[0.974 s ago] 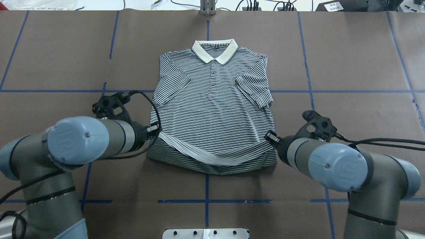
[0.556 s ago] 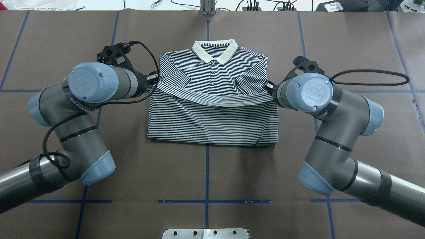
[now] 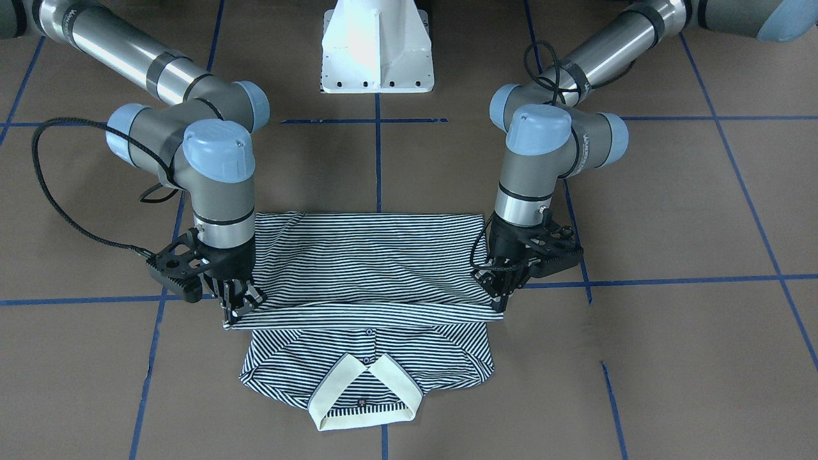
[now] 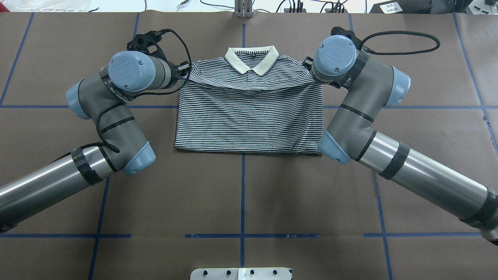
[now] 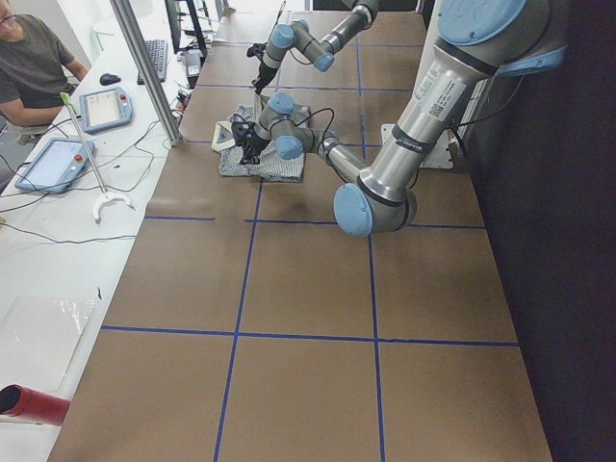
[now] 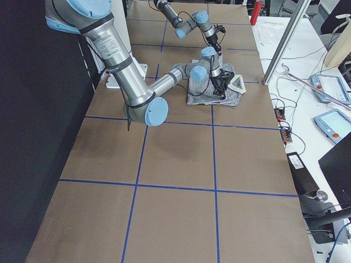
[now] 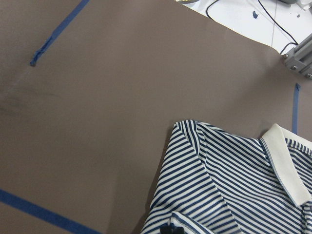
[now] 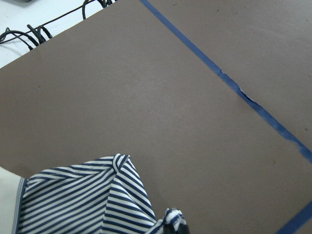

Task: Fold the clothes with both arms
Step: 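Lift the hem with both grippers and fold it toward the collar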

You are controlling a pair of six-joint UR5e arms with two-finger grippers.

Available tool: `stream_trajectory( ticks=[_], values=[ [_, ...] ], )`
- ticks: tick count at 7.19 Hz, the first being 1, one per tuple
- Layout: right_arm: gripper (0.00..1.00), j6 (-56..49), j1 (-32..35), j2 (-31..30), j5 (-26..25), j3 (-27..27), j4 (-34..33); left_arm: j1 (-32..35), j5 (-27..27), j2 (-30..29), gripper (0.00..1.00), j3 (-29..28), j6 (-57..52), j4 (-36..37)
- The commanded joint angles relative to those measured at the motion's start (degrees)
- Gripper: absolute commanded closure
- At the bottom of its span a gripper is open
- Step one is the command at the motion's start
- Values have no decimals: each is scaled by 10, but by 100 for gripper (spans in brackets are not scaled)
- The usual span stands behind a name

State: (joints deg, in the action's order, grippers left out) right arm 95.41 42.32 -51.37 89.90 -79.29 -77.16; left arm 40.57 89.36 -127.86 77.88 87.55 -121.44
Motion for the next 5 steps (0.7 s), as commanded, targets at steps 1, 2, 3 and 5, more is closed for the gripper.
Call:
stream_trajectory(
  ticks=[1, 2, 3, 5],
  values=[
    [100, -5, 9, 32, 0, 60, 25, 6, -8, -19, 100, -42, -7, -23],
    [100, -7, 17, 34, 2, 69, 25, 8, -8, -20, 100, -44, -7, -24],
    [100, -9, 16, 39, 2, 78, 27, 8, -8, -23, 100, -52, -7, -24],
    [100, -8, 15, 43, 0, 91, 45, 7, -8, -28, 99, -77, -6, -44]
  ],
)
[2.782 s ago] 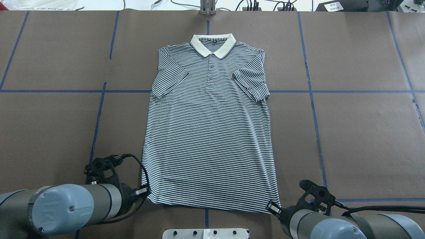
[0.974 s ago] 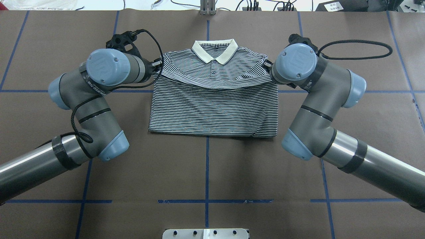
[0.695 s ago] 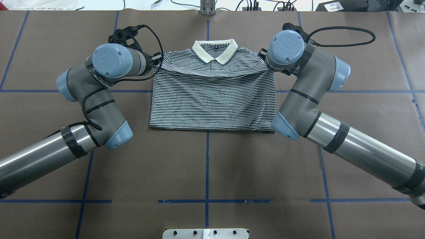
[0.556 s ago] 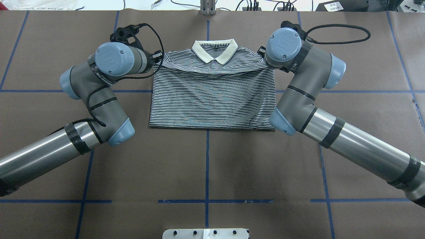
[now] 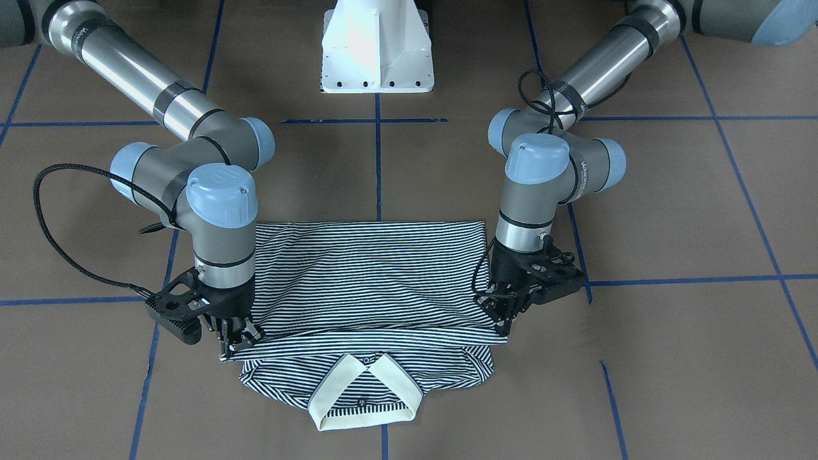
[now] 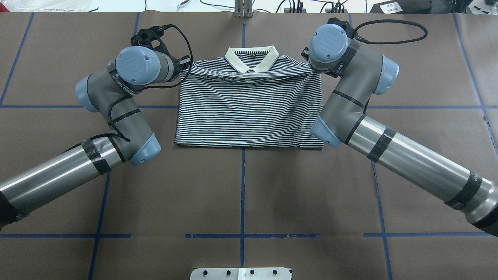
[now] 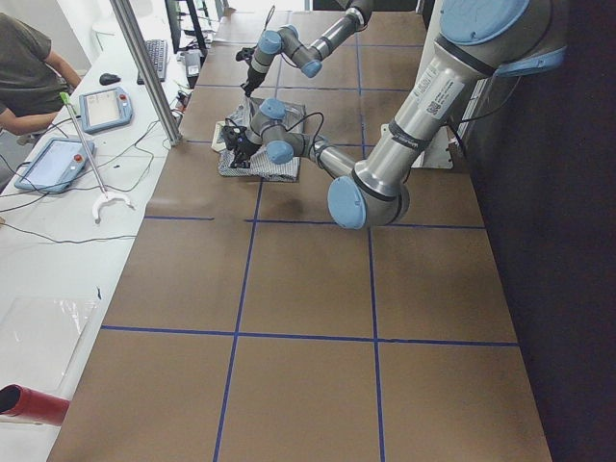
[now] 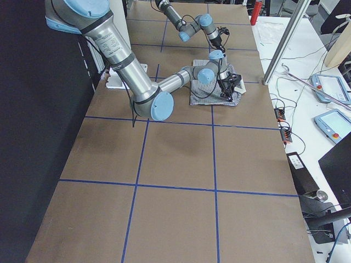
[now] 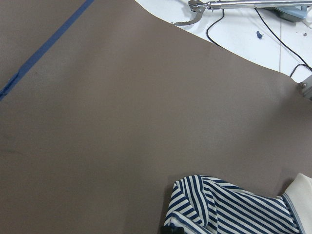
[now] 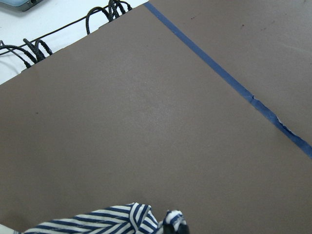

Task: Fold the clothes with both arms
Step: 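Lower the hem near the collar and open both grippers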

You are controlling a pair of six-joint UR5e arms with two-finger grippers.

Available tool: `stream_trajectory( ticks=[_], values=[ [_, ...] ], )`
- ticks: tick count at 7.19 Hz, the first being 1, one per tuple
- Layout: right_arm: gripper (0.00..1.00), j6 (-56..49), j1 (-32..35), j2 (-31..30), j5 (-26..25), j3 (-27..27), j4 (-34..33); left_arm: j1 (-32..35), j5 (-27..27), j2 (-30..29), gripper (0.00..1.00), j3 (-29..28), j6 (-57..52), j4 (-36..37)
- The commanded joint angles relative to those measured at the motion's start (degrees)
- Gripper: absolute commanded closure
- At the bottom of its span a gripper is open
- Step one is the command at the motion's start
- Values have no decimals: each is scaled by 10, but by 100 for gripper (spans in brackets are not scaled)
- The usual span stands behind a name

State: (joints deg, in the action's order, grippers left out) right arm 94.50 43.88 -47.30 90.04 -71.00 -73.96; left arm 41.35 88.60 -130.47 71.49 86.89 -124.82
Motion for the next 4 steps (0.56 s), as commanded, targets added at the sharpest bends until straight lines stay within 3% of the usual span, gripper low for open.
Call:
stream_trajectory(
  ticks=[1, 3, 4],
  values=[
    [89, 2, -4, 5, -1, 7, 14, 0, 1, -3, 89, -13, 0, -10],
    [87, 4, -11, 10, -1, 7, 15, -2, 2, -4, 79, -12, 2, -12],
    [73, 4, -10, 9, -1, 6, 16, -1, 2, 5, 72, -12, 1, -34]
  ],
)
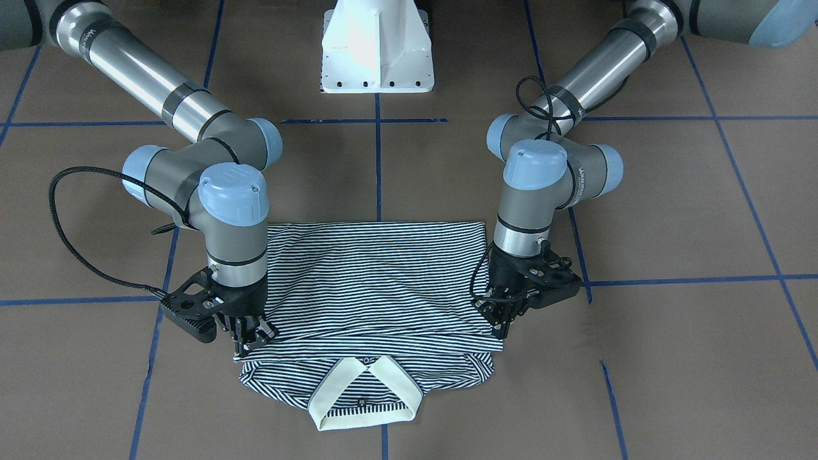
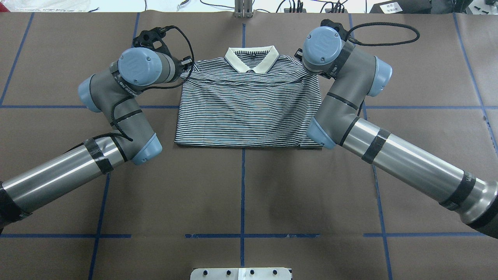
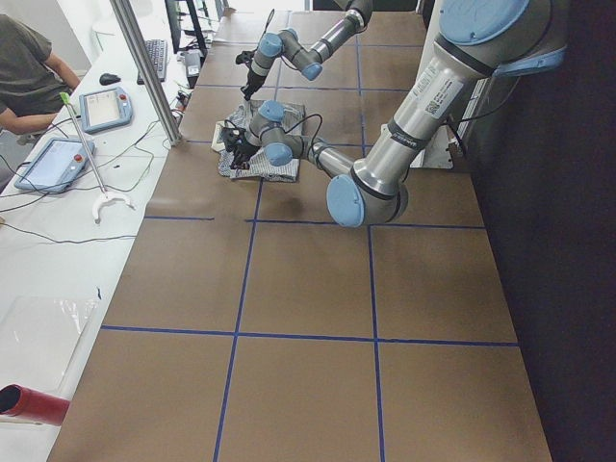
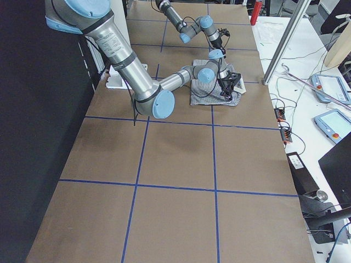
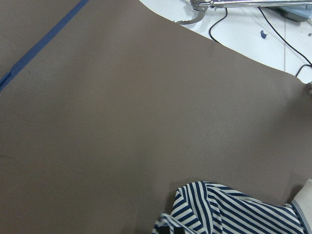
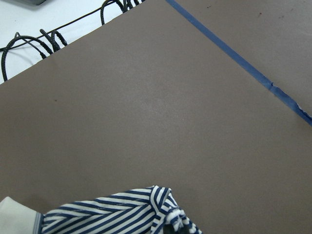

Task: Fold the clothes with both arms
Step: 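Lower the hem near the collar and open both grippers, then move the right gripper to the folded edge nearest it and drag it, rotating the shirt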

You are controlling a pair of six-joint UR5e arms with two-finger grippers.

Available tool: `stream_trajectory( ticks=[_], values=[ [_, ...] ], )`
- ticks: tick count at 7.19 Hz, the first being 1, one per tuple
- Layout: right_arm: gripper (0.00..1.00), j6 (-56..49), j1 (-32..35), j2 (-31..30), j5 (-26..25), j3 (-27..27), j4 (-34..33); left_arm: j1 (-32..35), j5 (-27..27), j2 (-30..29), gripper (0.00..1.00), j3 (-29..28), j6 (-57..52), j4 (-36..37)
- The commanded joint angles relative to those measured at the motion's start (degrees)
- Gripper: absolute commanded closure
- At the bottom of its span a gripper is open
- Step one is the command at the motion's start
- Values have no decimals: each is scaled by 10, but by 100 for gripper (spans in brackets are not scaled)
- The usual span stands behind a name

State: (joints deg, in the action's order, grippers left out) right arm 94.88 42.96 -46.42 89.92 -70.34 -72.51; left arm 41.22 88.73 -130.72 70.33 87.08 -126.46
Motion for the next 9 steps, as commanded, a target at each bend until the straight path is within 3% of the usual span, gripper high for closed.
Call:
stream_trajectory(
  ticks=[1, 2, 3, 4, 7, 9],
  values=[
    [67, 2, 0, -3, 3, -7, 20, 0, 2, 42, 68, 4, -1, -66],
    [62, 3, 1, -18, 10, -26, 25, 1, 6, 59, 65, 15, -2, -103],
    [59, 6, -3, -67, 33, -90, 25, -2, 6, 62, 64, 21, 2, -105],
    [57, 17, -25, -138, 57, -187, 23, -4, 6, 63, 61, 35, 3, -104],
    [44, 160, -121, -260, 53, -338, 25, -6, 30, 62, 53, 37, 3, -123],
    [40, 203, -143, -279, 35, -353, 25, -13, 30, 62, 53, 37, 5, -129]
  ],
)
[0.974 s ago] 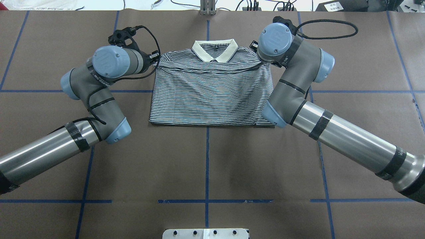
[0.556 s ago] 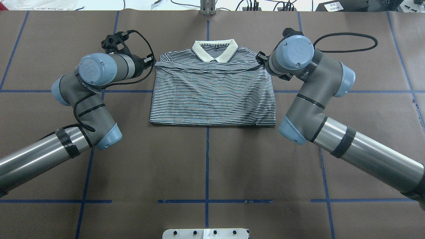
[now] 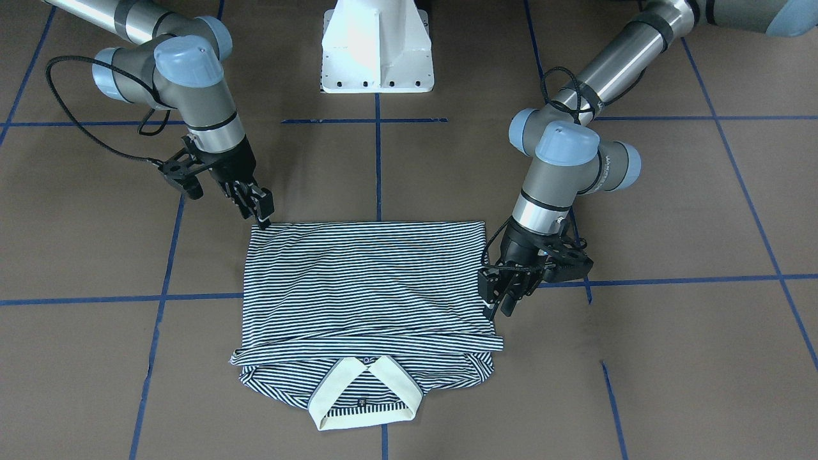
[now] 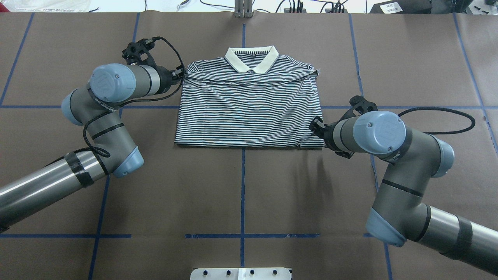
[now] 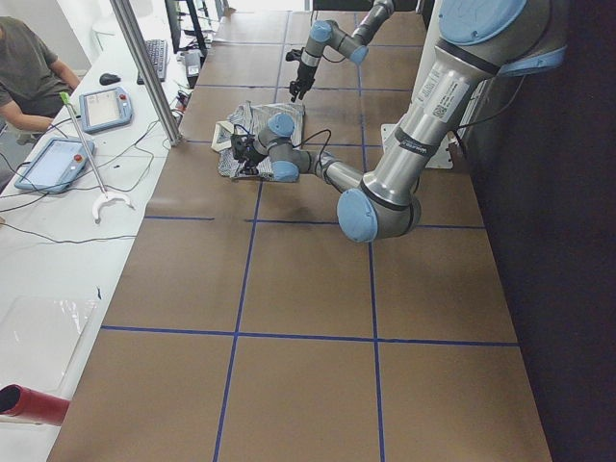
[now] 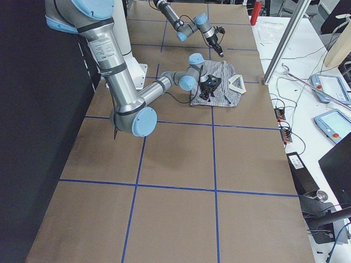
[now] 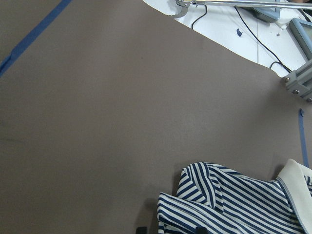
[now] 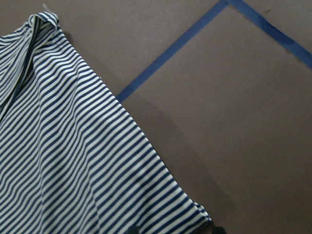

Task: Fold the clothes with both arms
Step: 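Move the right gripper to the folded edge nearest it and drag it, rotating the shirt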

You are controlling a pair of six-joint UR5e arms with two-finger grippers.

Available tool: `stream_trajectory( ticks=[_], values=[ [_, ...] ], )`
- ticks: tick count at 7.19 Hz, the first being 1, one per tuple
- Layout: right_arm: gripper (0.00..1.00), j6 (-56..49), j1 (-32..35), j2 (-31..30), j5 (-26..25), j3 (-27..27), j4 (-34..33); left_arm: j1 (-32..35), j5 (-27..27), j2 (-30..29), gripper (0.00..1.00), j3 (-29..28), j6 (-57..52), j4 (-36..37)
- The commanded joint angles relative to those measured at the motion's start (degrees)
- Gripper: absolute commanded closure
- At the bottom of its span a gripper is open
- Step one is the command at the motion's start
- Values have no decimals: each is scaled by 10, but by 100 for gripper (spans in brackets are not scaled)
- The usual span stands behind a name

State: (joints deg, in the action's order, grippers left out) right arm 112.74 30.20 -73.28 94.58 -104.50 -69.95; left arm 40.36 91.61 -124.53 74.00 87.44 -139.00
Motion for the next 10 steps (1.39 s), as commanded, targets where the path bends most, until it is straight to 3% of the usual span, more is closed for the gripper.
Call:
stream_trajectory(
  ticks=[1, 3, 5, 8, 9, 10],
  values=[
    [40, 25, -19, -6, -20, 4, 0, -5, 1, 0, 53, 0, 1, -5],
    [40, 23, -20, 13, -49, 45, 1, -10, 1, 0, 53, 0, 1, -6],
    [41, 24, -18, 21, -50, 47, -2, -12, 1, 0, 53, 0, 1, -5],
    [61, 25, -14, 21, -50, 47, -4, -12, 1, 2, 53, 0, 0, -4],
    [74, 25, -12, 21, -50, 47, -4, -12, 1, 2, 53, 0, 0, -4],
    [96, 25, -12, 21, -50, 47, -4, -12, 1, 2, 53, 0, 1, -4]
  ],
)
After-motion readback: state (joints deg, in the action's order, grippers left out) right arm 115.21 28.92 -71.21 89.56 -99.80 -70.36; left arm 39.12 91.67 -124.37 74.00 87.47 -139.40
